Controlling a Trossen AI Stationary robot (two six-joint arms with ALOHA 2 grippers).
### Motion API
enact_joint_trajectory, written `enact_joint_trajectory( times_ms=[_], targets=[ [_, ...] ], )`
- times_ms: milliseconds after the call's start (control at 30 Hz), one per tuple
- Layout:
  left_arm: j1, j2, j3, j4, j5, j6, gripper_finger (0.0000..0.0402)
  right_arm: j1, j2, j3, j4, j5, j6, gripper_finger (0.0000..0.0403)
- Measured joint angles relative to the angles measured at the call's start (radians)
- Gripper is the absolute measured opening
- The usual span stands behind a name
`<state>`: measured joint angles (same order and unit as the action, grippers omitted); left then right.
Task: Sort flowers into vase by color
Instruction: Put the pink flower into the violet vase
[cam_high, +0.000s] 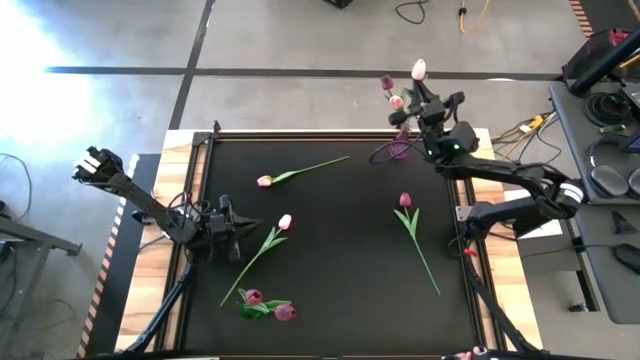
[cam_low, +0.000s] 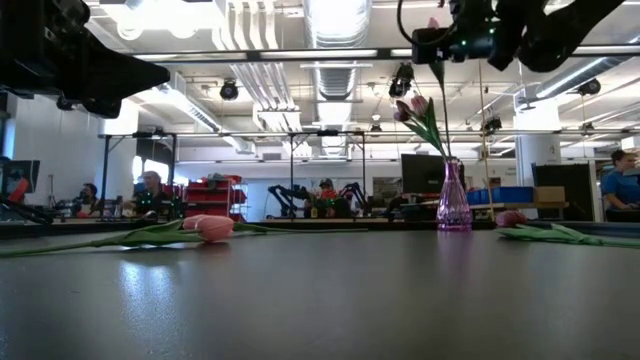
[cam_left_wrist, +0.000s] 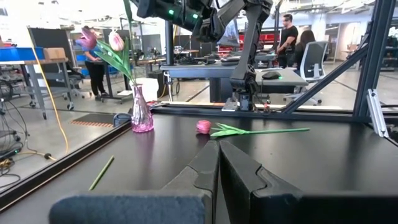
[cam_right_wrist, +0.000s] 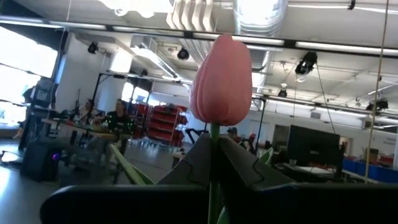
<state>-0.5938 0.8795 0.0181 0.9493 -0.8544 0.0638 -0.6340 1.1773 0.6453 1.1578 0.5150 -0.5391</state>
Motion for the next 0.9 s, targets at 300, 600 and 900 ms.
enact_joint_trajectory(
  times_ms=[300, 600, 900],
  targets=[
    [0.000, 0.000, 0.000, 0.000, 0.000, -0.002, 0.0000, 0.000, 0.053, 0.000, -0.068, 0.069, 0.000, 0.0013],
    [0.000, 0.000, 0.000, 0.000, 0.000, -0.002, 0.0000, 0.001, 0.045, 0.000, -0.210, 0.262, 0.015, 0.0013],
    [0.000, 0.000, 0.000, 0.000, 0.000, -0.002, 0.0000, 0.001, 0.022, 0.021, -0.438, 0.278, 0.103, 0.0066]
  ],
)
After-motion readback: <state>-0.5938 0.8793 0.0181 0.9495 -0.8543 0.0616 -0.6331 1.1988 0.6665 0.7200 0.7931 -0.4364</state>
